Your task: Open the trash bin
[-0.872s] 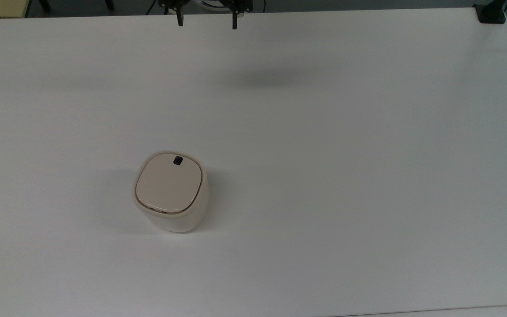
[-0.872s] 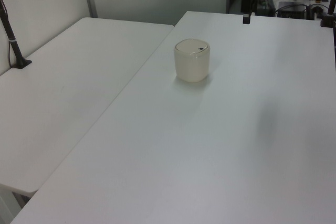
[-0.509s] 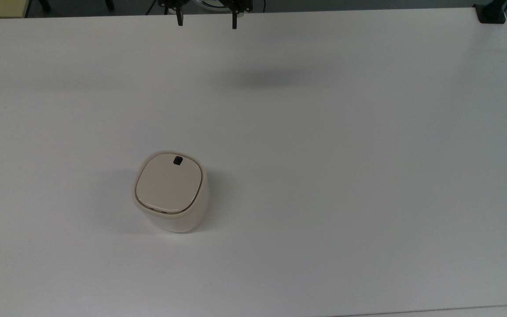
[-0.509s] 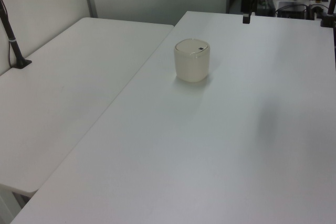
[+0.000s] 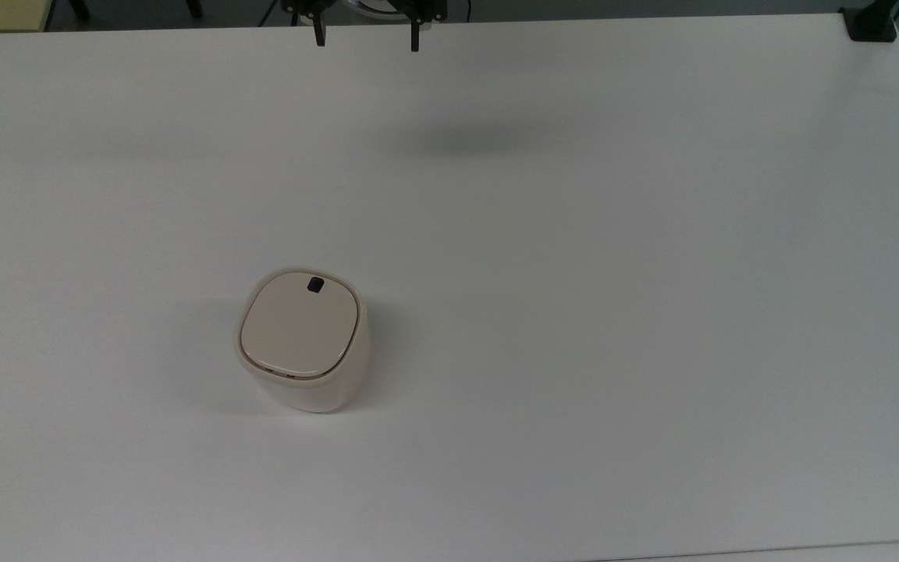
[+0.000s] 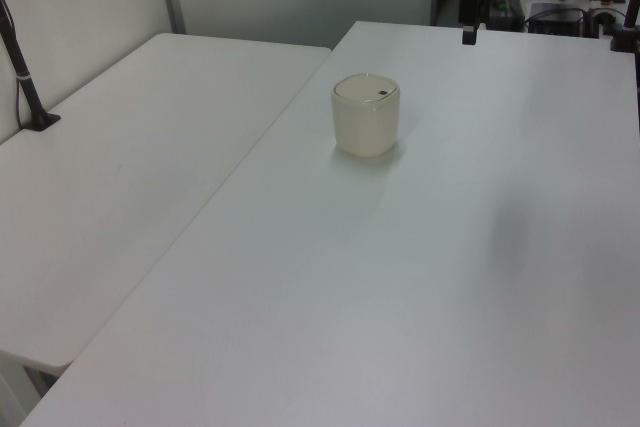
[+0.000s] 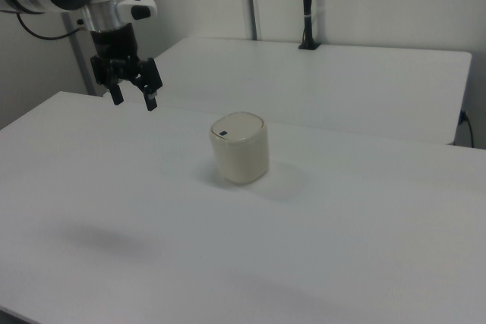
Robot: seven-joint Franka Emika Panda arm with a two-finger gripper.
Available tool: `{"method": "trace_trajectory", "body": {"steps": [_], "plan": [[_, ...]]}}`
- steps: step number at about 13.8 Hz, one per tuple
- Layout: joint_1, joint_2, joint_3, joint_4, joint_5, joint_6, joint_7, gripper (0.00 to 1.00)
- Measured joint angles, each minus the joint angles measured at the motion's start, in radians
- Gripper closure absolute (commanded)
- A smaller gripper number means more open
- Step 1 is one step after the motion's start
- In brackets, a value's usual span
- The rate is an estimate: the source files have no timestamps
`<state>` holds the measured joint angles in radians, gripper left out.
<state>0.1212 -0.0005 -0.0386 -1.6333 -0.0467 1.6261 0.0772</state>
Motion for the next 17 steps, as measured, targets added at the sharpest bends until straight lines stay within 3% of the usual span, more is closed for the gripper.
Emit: {"method": "trace_trajectory", "body": {"steps": [2, 4, 13, 17], "plan": [[0.0, 0.0, 0.0, 0.0, 0.0, 0.0, -0.015, 0.83], [0.0, 0.0, 0.0, 0.0, 0.0, 0.0, -0.02, 0.99], [-0.005, 0.02, 0.0, -0.001, 0.0, 0.1, -0.026, 1.0], [-0.066, 0.091, -0.002, 0.039, 0.0, 0.171, -0.026, 1.0]]}}
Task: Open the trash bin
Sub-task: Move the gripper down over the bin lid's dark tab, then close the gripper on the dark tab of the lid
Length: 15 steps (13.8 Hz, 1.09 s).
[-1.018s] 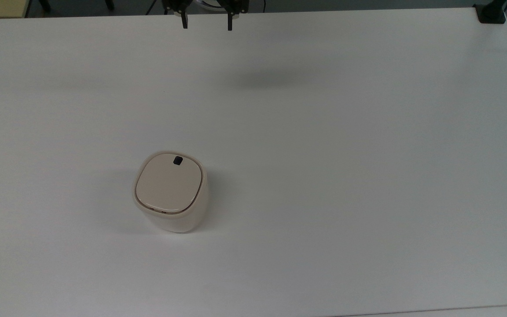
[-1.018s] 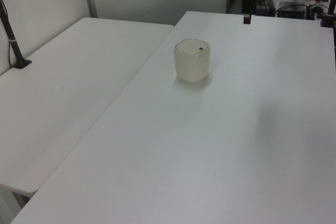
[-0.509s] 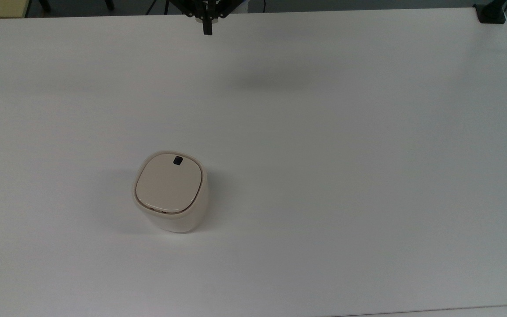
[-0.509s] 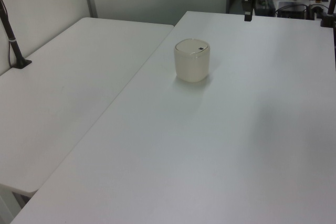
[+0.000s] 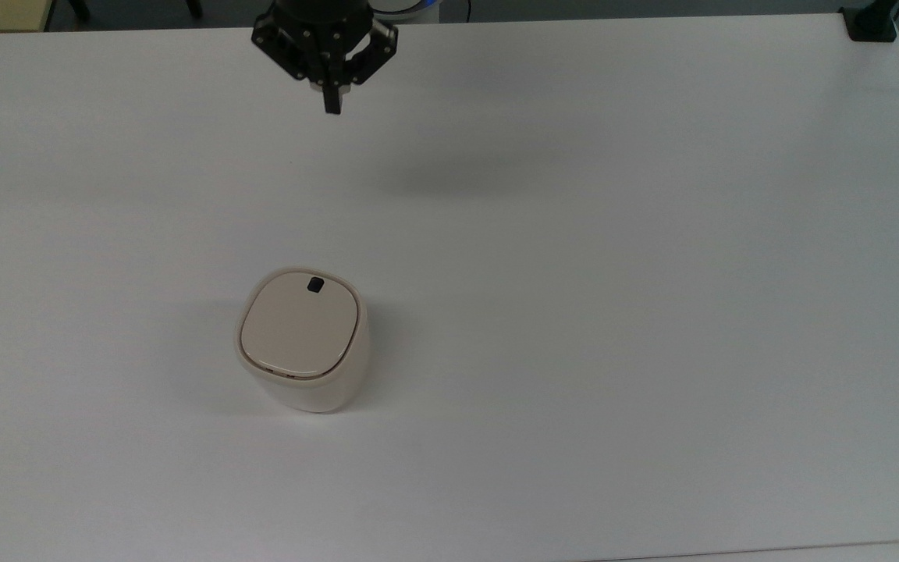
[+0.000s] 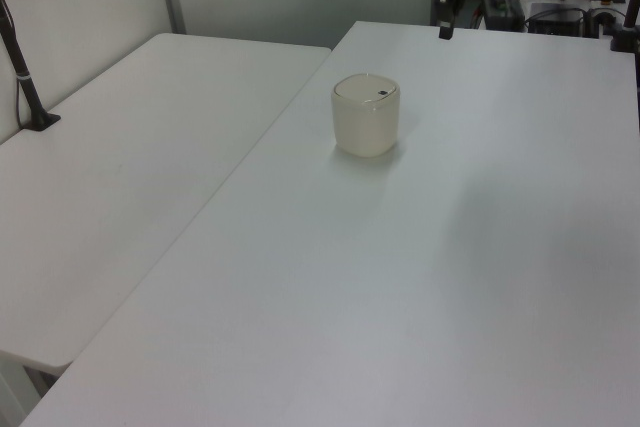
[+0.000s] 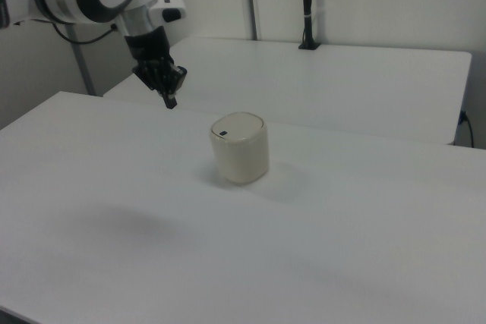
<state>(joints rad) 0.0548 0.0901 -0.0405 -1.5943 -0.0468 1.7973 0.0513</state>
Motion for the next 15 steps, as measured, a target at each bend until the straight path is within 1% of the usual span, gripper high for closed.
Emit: {"method": "trace_trajectory", "body": {"steps": [1, 3, 5, 11, 12, 15], "plan": [[-0.01, 0.022, 0.0, 0.016, 0.0, 0.018, 0.0, 1.0], [-0.029, 0.07, 0.0, 0.033, 0.0, 0.102, 0.001, 1.0], [-0.042, 0.131, 0.0, 0.038, 0.0, 0.209, 0.034, 1.0], [-0.05, 0.271, 0.0, 0.044, 0.0, 0.464, 0.098, 1.0], [-0.05, 0.292, 0.0, 0.045, 0.0, 0.495, 0.102, 1.0], [-0.049, 0.325, 0.0, 0.046, -0.004, 0.508, 0.103, 1.0]]}}
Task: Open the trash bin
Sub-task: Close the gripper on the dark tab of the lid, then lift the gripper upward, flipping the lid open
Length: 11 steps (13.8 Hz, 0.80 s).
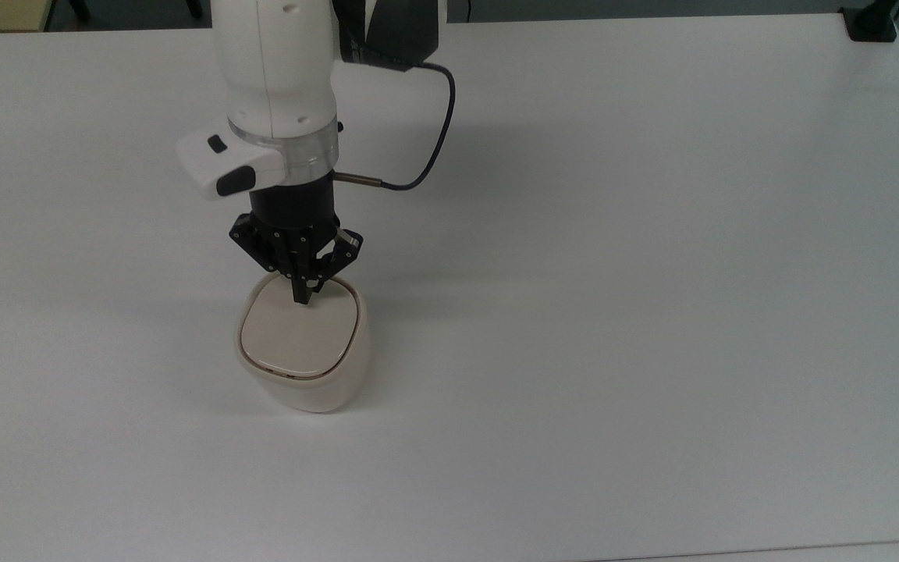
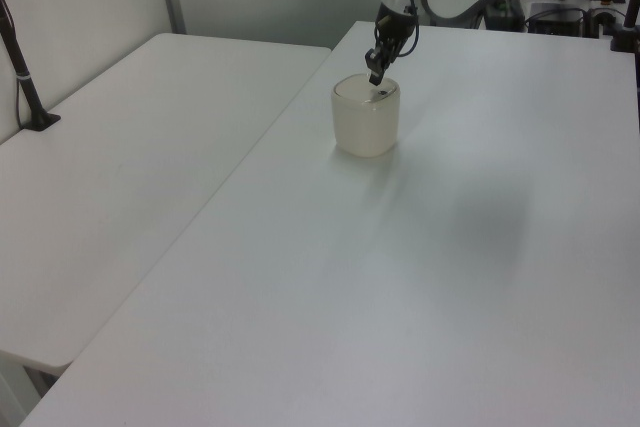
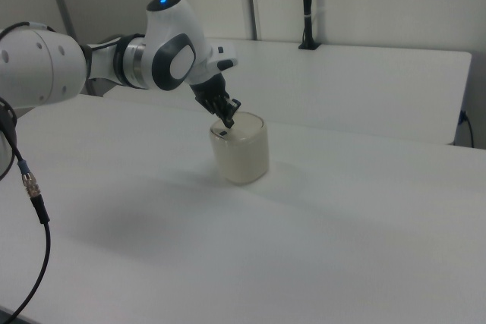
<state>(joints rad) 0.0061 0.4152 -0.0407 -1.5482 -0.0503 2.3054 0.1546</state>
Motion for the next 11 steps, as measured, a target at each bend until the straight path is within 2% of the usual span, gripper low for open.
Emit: {"method": "trace_trajectory", "body": {"steps": [11], "plan": [[0.002, 0.016, 0.0, 0.002, -0.019, 0.001, 0.0, 1.0]]}}
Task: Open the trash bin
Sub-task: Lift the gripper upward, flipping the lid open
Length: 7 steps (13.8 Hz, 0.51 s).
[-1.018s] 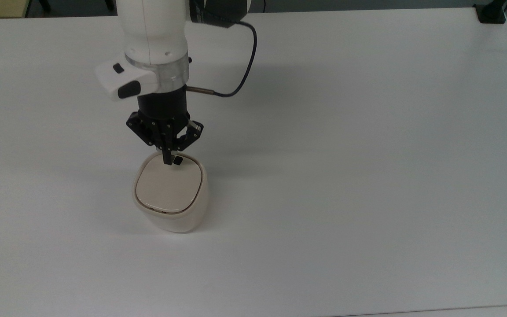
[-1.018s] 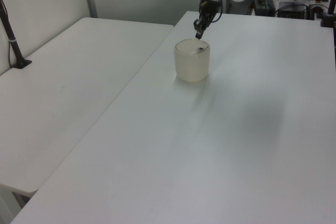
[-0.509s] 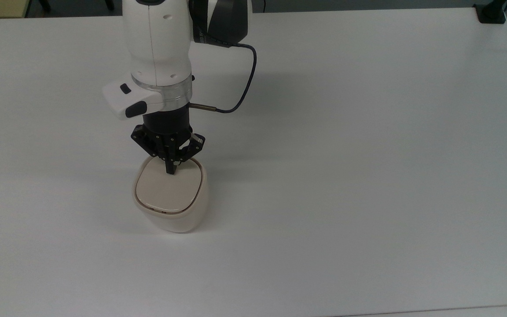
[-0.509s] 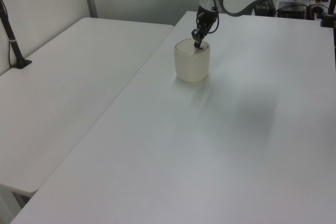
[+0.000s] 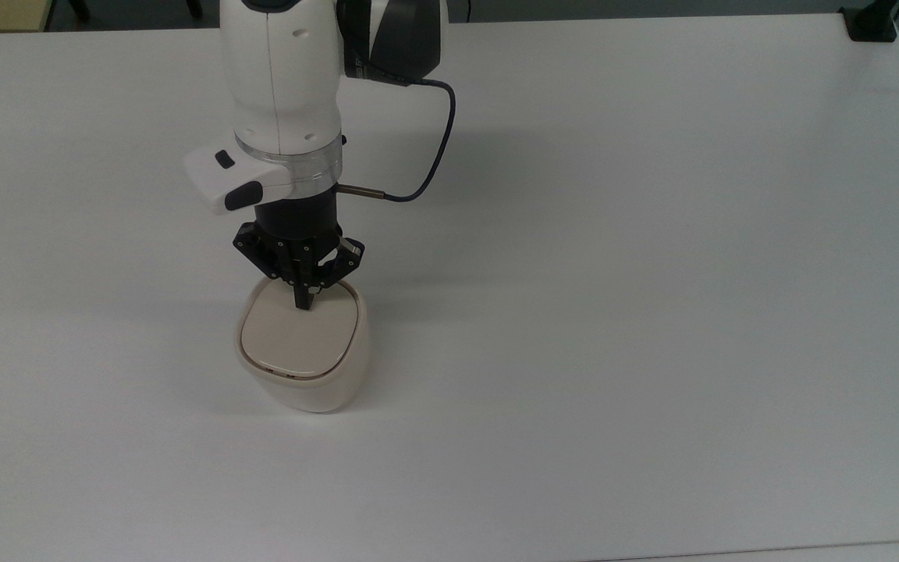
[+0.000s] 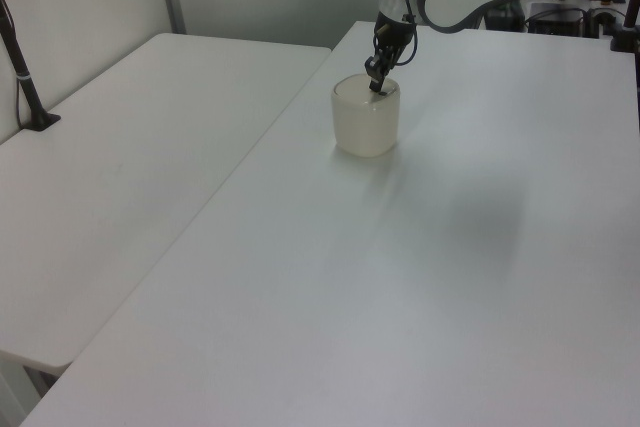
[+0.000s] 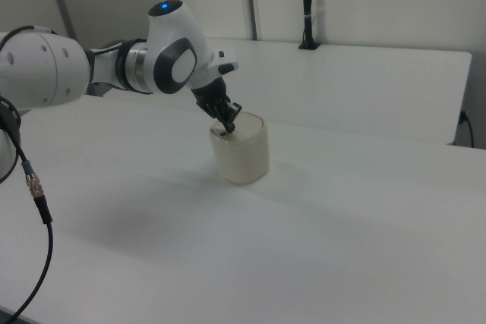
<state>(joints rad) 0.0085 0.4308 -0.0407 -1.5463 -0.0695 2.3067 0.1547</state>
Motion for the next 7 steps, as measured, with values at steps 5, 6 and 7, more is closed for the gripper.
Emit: {"method": "trace_trajectory", "body": {"steps": [5, 6, 7], "plan": [[0.015, -0.064, 0.009, 0.027, 0.0, -0.124, 0.0, 1.0], [0.026, -0.089, 0.012, 0.031, 0.0, -0.175, 0.0, 1.0], [0.042, -0.118, 0.013, 0.034, 0.0, -0.23, 0.0, 1.0]]}}
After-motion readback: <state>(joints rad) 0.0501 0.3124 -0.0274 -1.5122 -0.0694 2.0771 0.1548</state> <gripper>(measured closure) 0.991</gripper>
